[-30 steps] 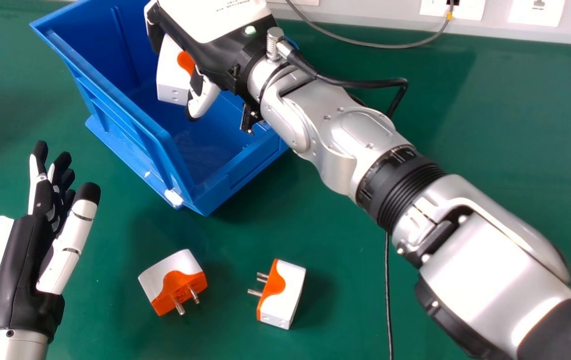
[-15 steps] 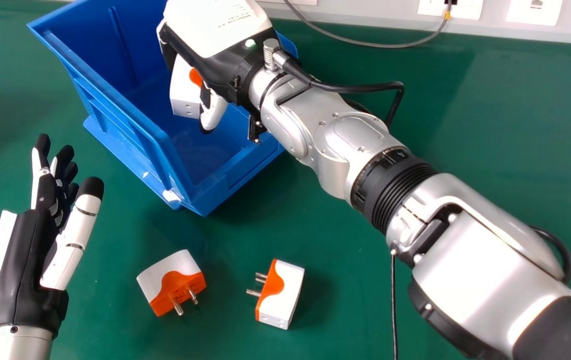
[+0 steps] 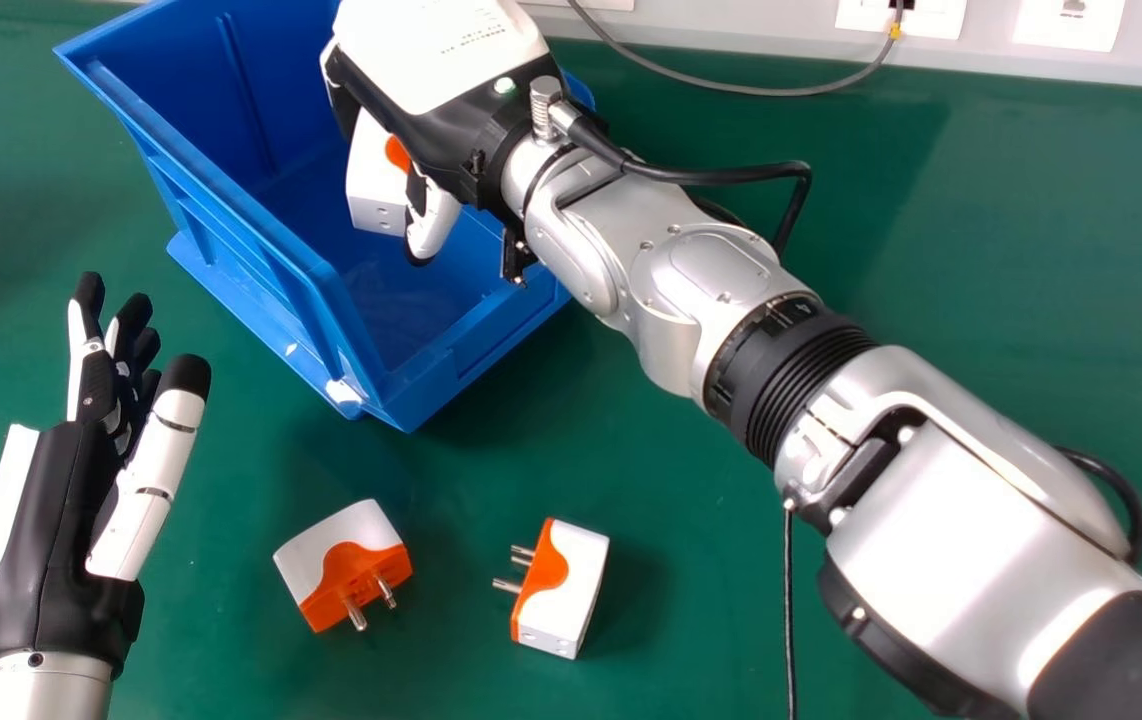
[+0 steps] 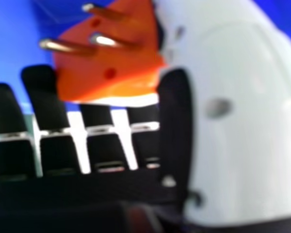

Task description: Pick all objects and put in blue box

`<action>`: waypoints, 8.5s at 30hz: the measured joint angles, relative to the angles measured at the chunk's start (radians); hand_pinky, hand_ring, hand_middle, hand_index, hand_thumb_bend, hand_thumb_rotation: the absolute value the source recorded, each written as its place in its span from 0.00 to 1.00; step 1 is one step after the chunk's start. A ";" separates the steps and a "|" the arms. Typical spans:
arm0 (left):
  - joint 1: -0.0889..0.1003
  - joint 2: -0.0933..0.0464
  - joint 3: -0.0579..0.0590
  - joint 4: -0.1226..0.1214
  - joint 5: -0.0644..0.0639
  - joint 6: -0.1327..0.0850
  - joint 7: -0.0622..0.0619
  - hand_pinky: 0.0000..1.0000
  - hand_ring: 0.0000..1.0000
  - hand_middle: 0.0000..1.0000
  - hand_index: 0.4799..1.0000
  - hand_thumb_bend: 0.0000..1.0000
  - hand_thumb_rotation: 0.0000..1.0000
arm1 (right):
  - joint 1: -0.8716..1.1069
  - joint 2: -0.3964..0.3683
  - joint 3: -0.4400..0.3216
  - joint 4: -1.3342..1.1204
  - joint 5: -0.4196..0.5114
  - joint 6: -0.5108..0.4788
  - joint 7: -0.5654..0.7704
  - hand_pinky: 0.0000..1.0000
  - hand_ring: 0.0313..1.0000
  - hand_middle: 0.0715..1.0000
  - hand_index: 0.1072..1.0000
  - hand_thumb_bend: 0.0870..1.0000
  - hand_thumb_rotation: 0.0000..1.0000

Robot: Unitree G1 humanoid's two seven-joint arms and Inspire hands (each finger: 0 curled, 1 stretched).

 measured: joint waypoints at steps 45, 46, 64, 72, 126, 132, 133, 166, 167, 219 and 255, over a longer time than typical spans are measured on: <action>-0.030 0.001 -0.006 0.021 0.028 0.006 0.009 1.00 1.00 1.00 1.00 0.52 0.76 | 0.161 -0.128 -0.005 -0.334 0.027 0.042 0.044 0.87 0.99 1.00 0.97 0.65 0.21; -0.032 0.002 -0.006 0.025 0.028 0.006 0.008 1.00 1.00 1.00 1.00 0.52 0.76 | 0.196 -0.145 -0.012 -0.391 0.026 0.045 0.039 0.86 0.99 1.00 0.97 0.65 0.21; -0.039 0.013 0.004 0.042 0.025 0.005 -0.012 1.00 1.00 1.00 1.00 0.52 0.77 | 0.865 -0.359 -0.132 -1.352 -0.035 0.095 0.057 0.88 1.00 1.00 0.99 0.61 0.22; -0.036 0.018 0.007 0.043 0.022 0.003 -0.019 1.00 1.00 1.00 1.00 0.52 0.77 | 1.118 -0.400 -0.215 -1.589 -0.041 0.086 0.067 0.88 1.00 1.00 1.00 0.63 0.21; -0.013 0.020 0.014 -0.018 -0.013 0.052 -0.014 1.00 1.00 1.00 1.00 0.48 0.74 | 0.954 -0.579 -0.349 -1.039 -0.062 0.113 0.282 0.81 0.91 0.94 0.91 0.65 0.19; -0.008 0.020 0.014 -0.022 -0.013 0.053 -0.013 1.00 1.00 1.00 1.00 0.47 0.74 | 0.855 -0.634 -0.302 -0.954 -0.063 0.043 0.338 0.81 0.91 0.93 0.90 0.65 0.20; -0.006 0.020 0.014 -0.024 -0.013 0.053 -0.013 1.00 1.00 1.00 1.00 0.47 0.73 | 0.841 -0.640 -0.295 -0.944 -0.063 0.035 0.344 0.81 0.91 0.93 0.90 0.65 0.20; 0.013 0.020 0.015 -0.073 -0.012 0.092 -0.001 1.00 1.00 1.00 1.00 0.50 0.73 | 0.634 -0.651 -0.136 -0.626 -0.076 -0.073 0.410 0.81 0.90 0.92 0.88 0.57 0.20; 0.013 0.020 0.015 -0.073 -0.012 0.092 -0.001 1.00 1.00 1.00 1.00 0.50 0.73 | 0.633 -0.648 -0.135 -0.622 -0.075 -0.068 0.410 0.81 0.90 0.92 0.88 0.56 0.20; 0.009 0.028 0.041 -0.093 -0.014 0.116 -0.013 0.95 0.96 0.97 0.92 0.51 0.60 | 0.468 -0.547 -0.074 -0.338 -0.029 -0.091 0.261 0.44 0.48 0.57 0.56 0.51 0.06; 0.009 0.030 0.049 -0.115 -0.014 0.131 -0.020 0.92 0.95 0.96 0.88 0.52 0.56 | 0.448 -0.547 -0.046 -0.312 -0.035 -0.102 0.164 0.36 0.41 0.45 0.40 0.45 0.00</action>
